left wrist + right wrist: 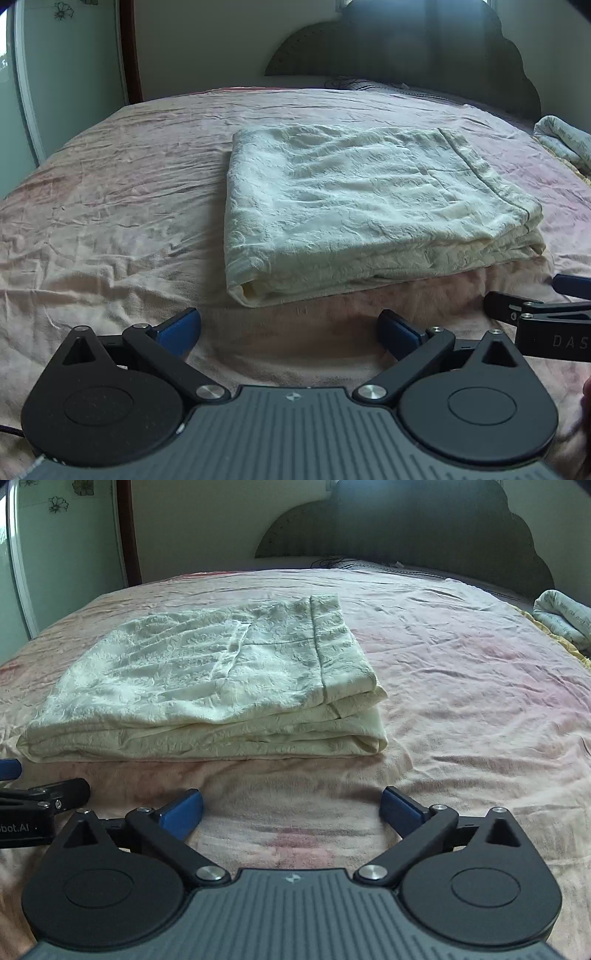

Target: Fold towel

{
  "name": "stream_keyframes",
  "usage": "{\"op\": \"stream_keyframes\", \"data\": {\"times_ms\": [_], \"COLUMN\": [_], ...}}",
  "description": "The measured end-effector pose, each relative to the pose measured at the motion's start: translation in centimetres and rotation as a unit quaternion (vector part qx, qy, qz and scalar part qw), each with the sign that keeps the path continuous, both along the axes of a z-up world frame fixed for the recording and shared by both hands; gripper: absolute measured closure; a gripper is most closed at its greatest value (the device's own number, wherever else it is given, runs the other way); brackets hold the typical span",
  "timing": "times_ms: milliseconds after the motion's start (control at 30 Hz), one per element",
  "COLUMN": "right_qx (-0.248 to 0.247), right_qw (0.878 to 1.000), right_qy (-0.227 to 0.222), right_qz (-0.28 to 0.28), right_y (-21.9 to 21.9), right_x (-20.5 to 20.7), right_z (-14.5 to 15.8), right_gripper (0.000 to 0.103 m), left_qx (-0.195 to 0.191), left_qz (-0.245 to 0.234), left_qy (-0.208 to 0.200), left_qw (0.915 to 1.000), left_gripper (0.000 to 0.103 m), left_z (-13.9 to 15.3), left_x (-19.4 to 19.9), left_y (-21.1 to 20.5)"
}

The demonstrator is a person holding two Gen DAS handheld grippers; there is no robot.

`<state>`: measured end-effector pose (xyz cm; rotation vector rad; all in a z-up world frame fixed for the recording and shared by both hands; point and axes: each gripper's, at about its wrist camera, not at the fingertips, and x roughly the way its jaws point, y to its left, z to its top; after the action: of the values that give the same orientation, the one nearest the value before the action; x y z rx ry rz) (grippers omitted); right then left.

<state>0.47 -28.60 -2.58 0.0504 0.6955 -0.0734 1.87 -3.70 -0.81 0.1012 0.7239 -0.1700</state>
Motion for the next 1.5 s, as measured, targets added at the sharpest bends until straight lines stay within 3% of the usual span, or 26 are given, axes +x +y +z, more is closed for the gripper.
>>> {"op": "stream_keyframes", "data": {"times_ms": [1500], "right_qx": [-0.003], "right_qw": [1.000], "right_qy": [-0.012], "right_qz": [-0.005], "right_y": [0.19], "right_x": [-0.57], "right_z": [-0.25], "right_gripper": [0.000], "left_qx": [-0.015], "left_qz": [0.010], "left_qy": [-0.001], "left_qw": [0.9998], "left_gripper": [0.000], "left_z": [-0.02], "left_x": [0.30], "left_y": [0.15]}}
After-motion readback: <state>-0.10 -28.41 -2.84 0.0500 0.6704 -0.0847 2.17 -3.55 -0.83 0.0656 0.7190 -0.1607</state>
